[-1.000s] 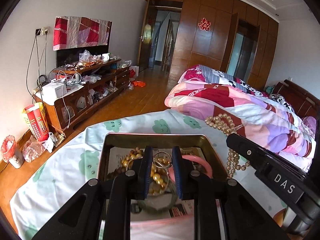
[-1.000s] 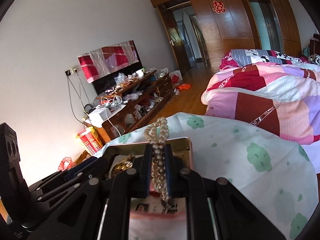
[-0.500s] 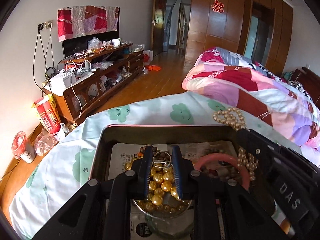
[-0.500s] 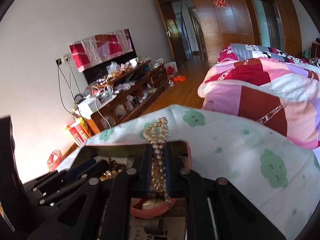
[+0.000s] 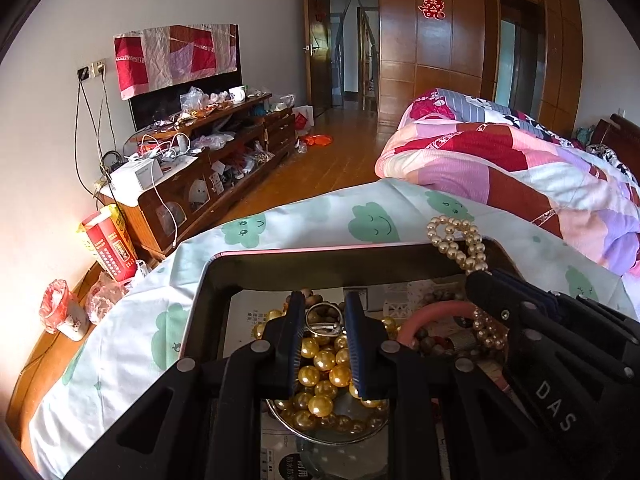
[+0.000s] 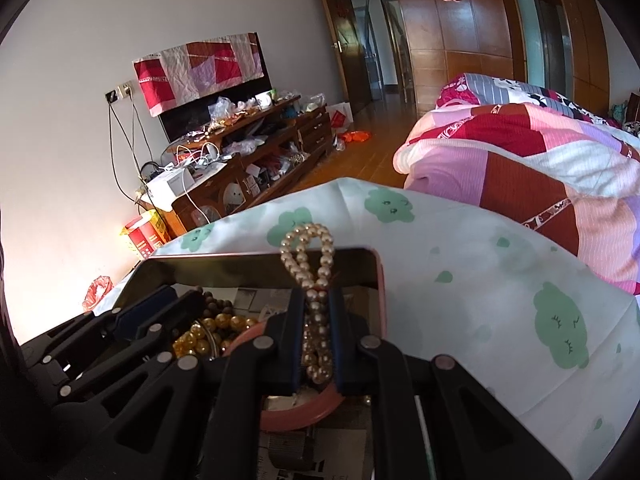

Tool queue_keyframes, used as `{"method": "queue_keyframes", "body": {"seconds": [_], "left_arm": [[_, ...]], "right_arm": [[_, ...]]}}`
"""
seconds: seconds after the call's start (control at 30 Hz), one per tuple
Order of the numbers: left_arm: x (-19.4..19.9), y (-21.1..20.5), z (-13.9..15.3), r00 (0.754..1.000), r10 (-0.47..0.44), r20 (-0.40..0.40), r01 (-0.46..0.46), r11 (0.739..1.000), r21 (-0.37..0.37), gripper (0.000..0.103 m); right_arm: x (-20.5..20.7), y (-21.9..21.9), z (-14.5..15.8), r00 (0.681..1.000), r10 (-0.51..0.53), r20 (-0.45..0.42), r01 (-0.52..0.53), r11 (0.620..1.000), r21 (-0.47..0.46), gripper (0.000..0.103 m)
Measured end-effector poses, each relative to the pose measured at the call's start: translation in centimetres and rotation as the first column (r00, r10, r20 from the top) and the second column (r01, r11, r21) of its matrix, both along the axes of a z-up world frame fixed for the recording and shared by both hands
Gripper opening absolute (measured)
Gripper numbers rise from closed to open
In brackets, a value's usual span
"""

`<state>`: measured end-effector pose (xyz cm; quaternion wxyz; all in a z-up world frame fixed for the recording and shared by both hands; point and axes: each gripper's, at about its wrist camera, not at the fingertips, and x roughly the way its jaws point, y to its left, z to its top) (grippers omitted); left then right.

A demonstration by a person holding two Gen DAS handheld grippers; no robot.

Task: Organize jewelry
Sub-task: 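Lower the ring and pearls into the tin and open both grippers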

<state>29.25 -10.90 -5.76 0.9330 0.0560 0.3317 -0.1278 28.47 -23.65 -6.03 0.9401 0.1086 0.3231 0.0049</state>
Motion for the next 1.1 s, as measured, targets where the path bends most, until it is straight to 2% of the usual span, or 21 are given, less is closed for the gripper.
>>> {"method": "queue_keyframes", "body": {"seconds": [0.4, 0.5, 0.67, 0.77, 0.97, 1.1], "left_arm": [[0.1, 0.1, 0.0, 1.000, 0.002, 0.000, -0.002, 1.000, -0.008, 0.020], [0.1, 1.0, 0.4, 1.000, -0.003, -0.006, 0.003, 0.998, -0.055, 0.020], [-0.1, 2.9, 1.9, 0.999, -0.008, 0.035, 0.013, 0.989, -0.148, 0.020], [0.0, 3.0, 1.9, 0.999, -0.007, 0.037, 0.012, 0.989, -0.147, 0.020], [0.2, 2.9, 1.7, 0.999, -0.049, 0.011, 0.050, 0.977, -0.206, 0.020], [0.1, 2.3, 1.7, 0.998, -0.064, 0.019, 0.066, 0.976, -0.206, 0.020]], "right_arm": [[0.2, 0.3, 0.1, 1.000, 0.022, -0.007, -0.022, 1.000, 0.012, 0.015], [0.2, 0.1, 0.2, 0.999, 0.055, -0.001, -0.054, 0.996, 0.065, 0.014], [-0.6, -1.2, 1.1, 0.998, 0.039, 0.049, -0.045, 0.992, 0.115, 0.014], [-0.4, -1.4, 1.0, 0.998, 0.050, 0.047, -0.057, 0.985, 0.161, 0.014], [-0.5, -1.5, 1.1, 0.998, 0.041, 0.052, -0.050, 0.984, 0.171, 0.014], [-0.5, -1.5, 0.8, 0.999, 0.033, 0.035, -0.038, 0.984, 0.175, 0.015]]}}
